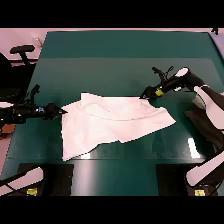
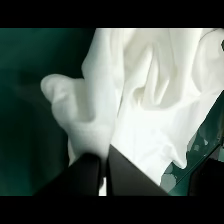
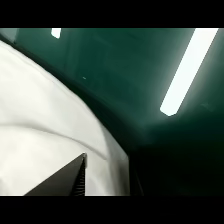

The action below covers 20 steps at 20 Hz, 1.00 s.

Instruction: Fold the shirts.

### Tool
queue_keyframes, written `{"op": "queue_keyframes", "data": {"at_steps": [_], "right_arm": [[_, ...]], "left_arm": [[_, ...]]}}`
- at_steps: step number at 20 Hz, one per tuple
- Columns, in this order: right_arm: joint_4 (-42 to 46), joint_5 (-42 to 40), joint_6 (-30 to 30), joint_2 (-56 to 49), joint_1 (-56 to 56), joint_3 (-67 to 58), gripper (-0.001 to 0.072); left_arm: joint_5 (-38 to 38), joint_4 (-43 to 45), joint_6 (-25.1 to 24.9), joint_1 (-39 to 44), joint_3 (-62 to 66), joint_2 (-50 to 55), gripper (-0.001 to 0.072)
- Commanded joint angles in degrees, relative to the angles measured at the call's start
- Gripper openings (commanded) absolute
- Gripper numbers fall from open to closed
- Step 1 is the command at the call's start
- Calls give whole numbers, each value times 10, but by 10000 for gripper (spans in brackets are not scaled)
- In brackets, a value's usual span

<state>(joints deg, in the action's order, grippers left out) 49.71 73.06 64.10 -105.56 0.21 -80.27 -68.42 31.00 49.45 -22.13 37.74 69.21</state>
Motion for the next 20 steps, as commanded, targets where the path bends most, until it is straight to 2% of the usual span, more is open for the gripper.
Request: {"op": "queue_keyframes", "data": {"at_steps": [1,2,3,6,9,16,20], "right_arm": [[14,-19,-1,0,4,0,283],[13,-24,-3,0,9,0,178],[13,-27,-7,0,15,0,31],[-2,-19,-5,12,30,0,16],[-6,-24,11,74,27,-31,15],[-6,-4,76,235,-96,-322,13],[-6,9,79,346,-148,-382,14]], "left_arm": [[0,0,0,0,1,0,23],[-1,0,0,0,1,0,23],[-2,0,0,0,1,0,23],[-21,0,-5,0,13,0,22],[-67,-12,8,0,98,-5,21],[-117,-26,98,0,577,-5,21],[-157,-12,153,0,842,-8,21]]}}
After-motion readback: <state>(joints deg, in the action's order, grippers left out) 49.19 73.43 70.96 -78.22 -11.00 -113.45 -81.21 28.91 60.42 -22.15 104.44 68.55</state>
